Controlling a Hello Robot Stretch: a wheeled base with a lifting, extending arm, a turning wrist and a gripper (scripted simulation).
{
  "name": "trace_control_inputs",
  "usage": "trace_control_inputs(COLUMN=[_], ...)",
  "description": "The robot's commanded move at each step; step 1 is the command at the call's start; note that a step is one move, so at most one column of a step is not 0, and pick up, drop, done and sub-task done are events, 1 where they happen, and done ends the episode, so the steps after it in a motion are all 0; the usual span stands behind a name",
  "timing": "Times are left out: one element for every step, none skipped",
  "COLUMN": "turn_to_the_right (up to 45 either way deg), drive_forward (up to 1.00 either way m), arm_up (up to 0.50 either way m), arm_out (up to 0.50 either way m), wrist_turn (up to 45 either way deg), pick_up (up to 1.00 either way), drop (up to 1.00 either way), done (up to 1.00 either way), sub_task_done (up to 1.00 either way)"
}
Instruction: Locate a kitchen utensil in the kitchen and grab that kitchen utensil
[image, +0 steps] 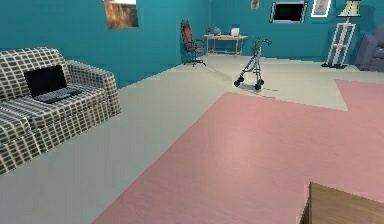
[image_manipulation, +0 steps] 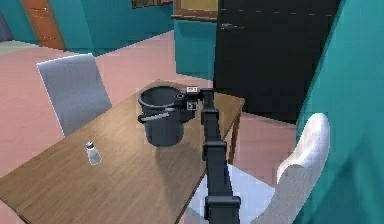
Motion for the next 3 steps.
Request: trace_control_inputs(turn_to_the_right=[0.0,0.0,0.0], drive_forward=[0.00,0.00,0.00], arm_up=[0.00,0.10,0.00], arm_out=[0.00,0.00,0.00], wrist_turn=[0.0,0.0,0.0], pick_up=[1.00,0.00,0.00], drop=[0.00,0.00,0.00], done=[0.00,0.00,1.00], sub_task_done=[0.00,0.00,0.00])
